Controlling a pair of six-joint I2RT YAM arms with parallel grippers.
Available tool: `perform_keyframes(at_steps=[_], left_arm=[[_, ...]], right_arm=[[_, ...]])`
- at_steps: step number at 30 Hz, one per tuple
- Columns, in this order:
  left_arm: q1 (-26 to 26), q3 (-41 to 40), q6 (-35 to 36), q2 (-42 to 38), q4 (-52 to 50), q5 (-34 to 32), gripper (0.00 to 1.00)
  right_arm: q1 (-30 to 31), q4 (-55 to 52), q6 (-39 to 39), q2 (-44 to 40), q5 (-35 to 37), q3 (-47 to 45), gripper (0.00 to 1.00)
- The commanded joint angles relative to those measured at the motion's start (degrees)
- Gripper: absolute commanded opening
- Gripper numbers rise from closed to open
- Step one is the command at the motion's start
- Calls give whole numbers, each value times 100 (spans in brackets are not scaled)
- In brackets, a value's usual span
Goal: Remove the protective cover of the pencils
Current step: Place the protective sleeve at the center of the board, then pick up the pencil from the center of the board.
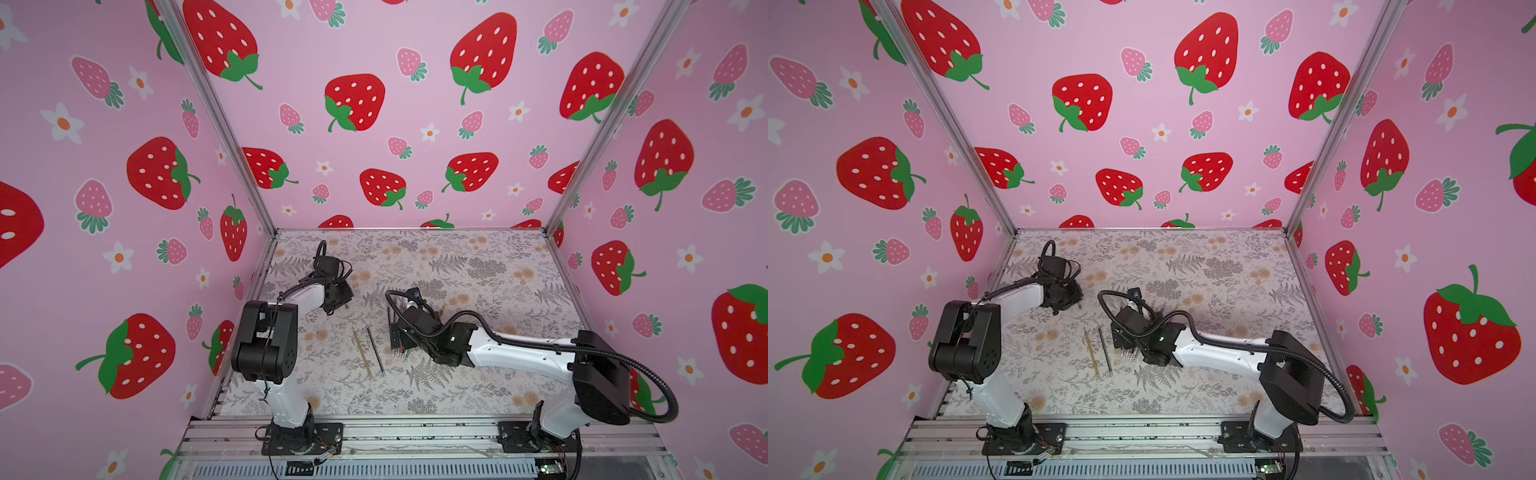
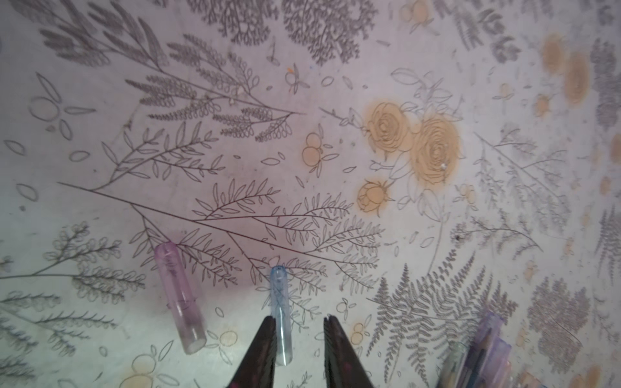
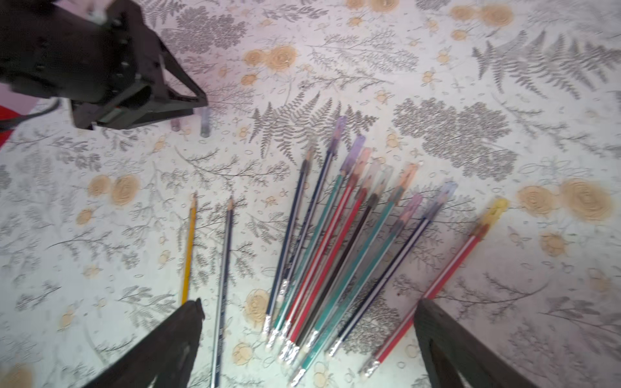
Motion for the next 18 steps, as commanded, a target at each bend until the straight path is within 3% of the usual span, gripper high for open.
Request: perform_keyframes(at_steps=[1,8,15,18], left_arm=[[26,-168,86,-379,-123,29,34],[46,-523,134,-1023,-101,63,39],[156,-873,178,-1668,-56,157,39],[305,-1260,162,-2211,79,161,39]], right_arm=[[-65,-219,-168,-317,384,-182,99],[-272,-767,177,172,51,178,98],[-268,-1270,146,1081,-405,1090,49],[-272,-1349,65,1389,-610,1395,40]])
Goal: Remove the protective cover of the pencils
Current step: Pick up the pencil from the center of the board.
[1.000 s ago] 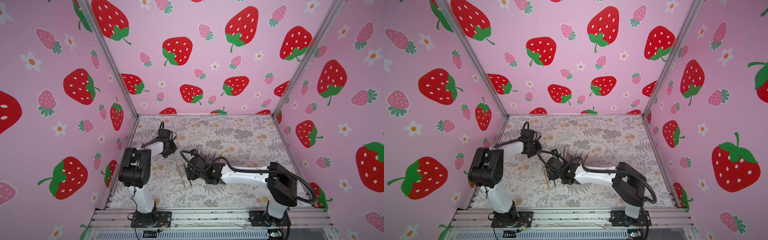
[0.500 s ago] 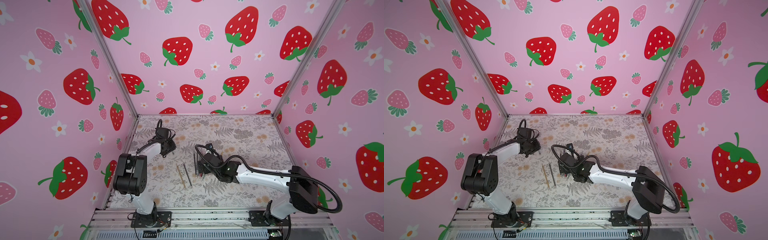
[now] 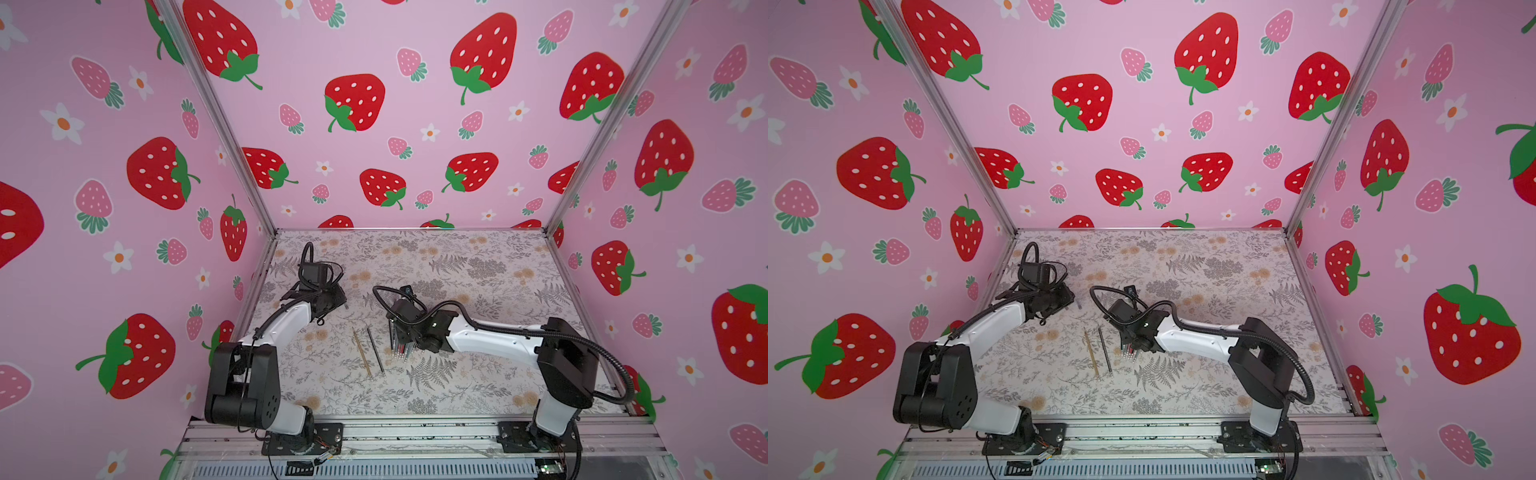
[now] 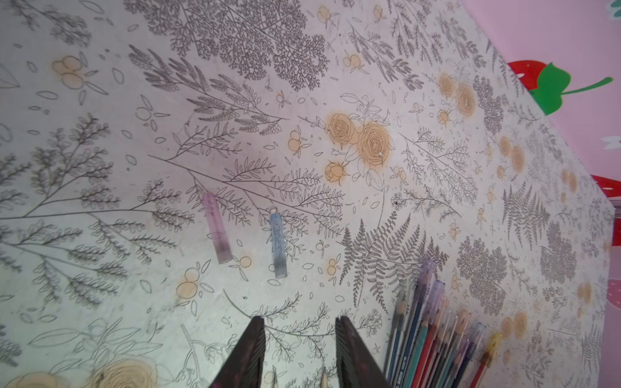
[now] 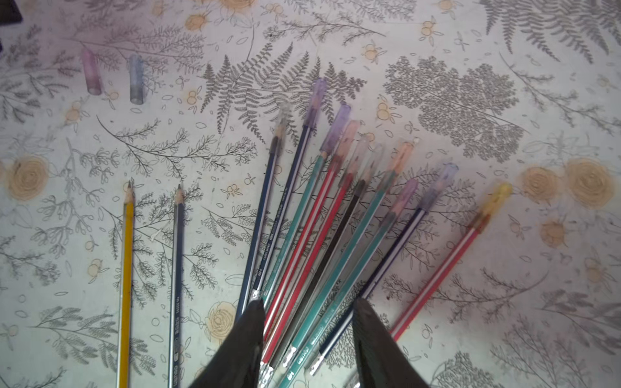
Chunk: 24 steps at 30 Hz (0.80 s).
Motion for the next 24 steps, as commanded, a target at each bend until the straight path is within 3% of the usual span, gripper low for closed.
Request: perform_keyframes(at_steps=[1,10,20,24], left_arm=[[188,-387,42,-616,89,26,39],[652,-1492,0,-2231,285,-440,44],[836,-2014,-149,-2342,525,-1267,44],[951,-2117,-179,-2267,677,-1120,44]], right_arm=[[1,-400,8,291,-288,403,39],[-108,-704,-89,1063,-716,1202,36],[-239,-1160,-55,1826,-940,1991,28],[-300,-1206,-51,2030,-1048,2142,27]])
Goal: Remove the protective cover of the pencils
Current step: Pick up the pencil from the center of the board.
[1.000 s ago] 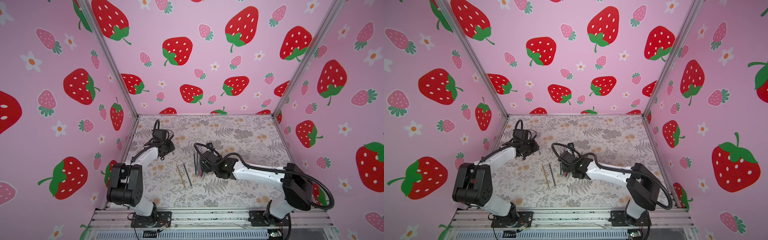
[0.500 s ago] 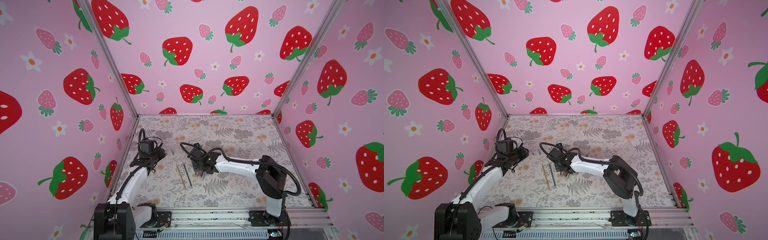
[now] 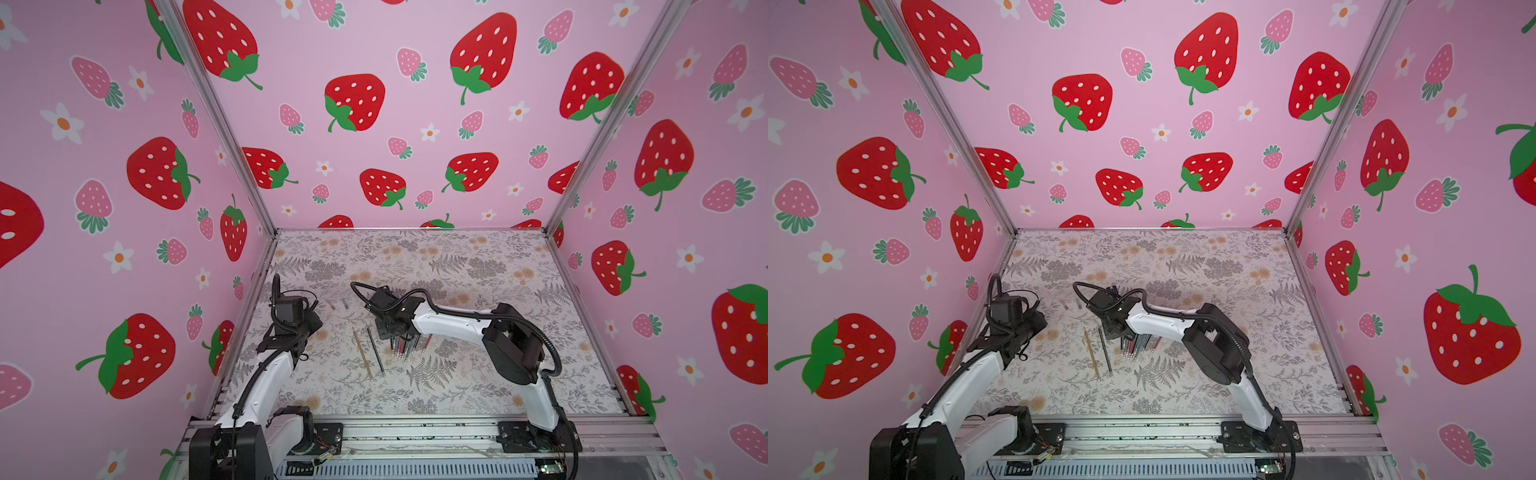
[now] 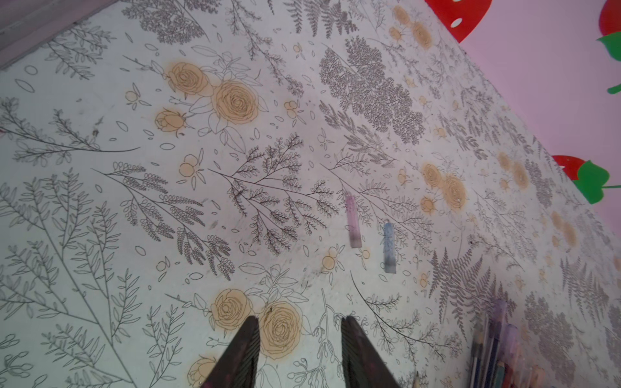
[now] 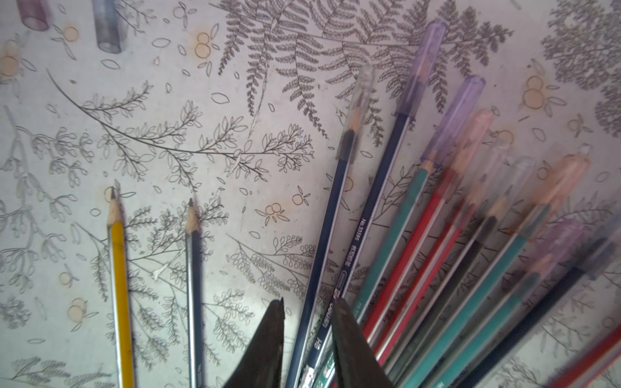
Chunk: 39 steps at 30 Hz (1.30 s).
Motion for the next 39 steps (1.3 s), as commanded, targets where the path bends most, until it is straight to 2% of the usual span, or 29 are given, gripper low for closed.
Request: perform_keyframes(at_steps=[1,15,17,21,39], left_arm=[[87,-40,-56,40,262,-127,44],[162,-146,-80,1,369,-7,45],[162,-155,-81,-1,378,6,45],[179,-163,-94,-3,383,24,45],[223,-225,-105,-42,457,93,46]], right_arm=[[-61,-296,47,178,-144,212,27],[-150,-675,179,744,-319,699,25],[-150,-904,318,784,-209,770,28],[-132,-1115,475,740,-130,729,29],[-20,-1399,528,703,-690,579,10]])
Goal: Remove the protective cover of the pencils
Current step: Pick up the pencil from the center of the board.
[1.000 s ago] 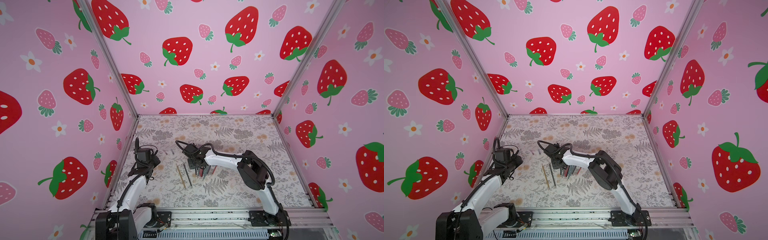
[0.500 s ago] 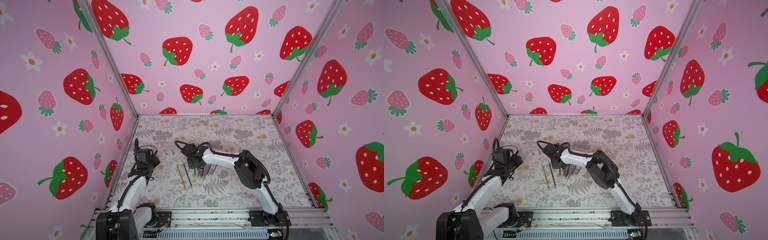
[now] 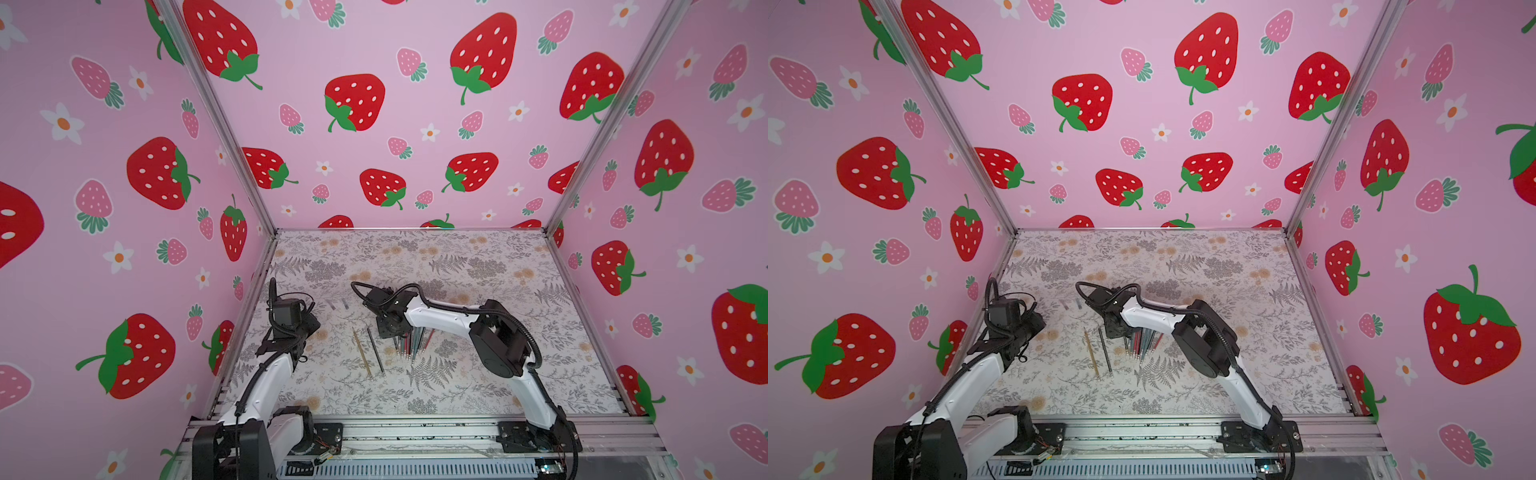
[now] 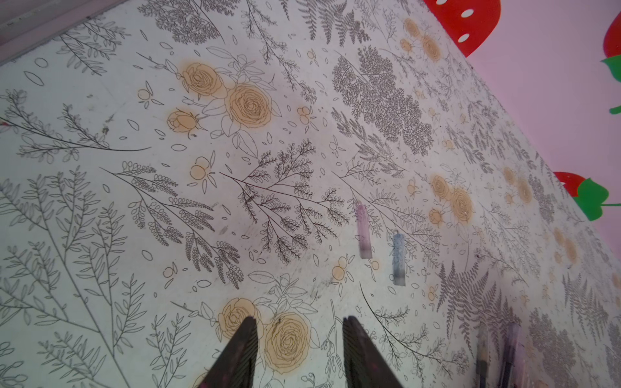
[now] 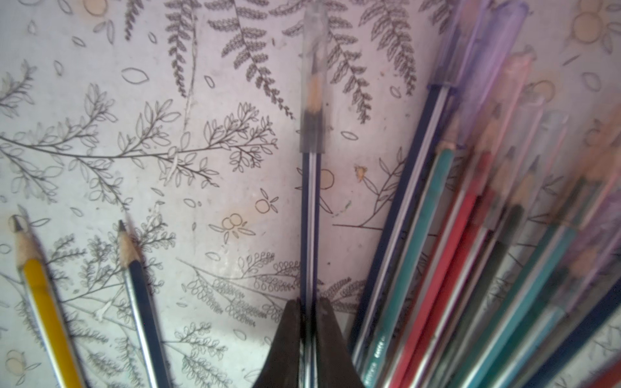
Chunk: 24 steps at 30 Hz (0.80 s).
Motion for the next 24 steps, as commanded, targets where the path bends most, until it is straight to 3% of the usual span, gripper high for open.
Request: perform_keyframes(at_steps=[1,16,24], left_arm=[[52,-14,-49,-72,81,21,46],[101,32,-49,27,122,137,46],[123,254,-102,-48,106,983,45]], right_arm=[[95,-512,-1,66,-316,-192,10],[298,-538,-194,-100,-237,-346,7],[322,-59,-523,-394,-280,-404,2]])
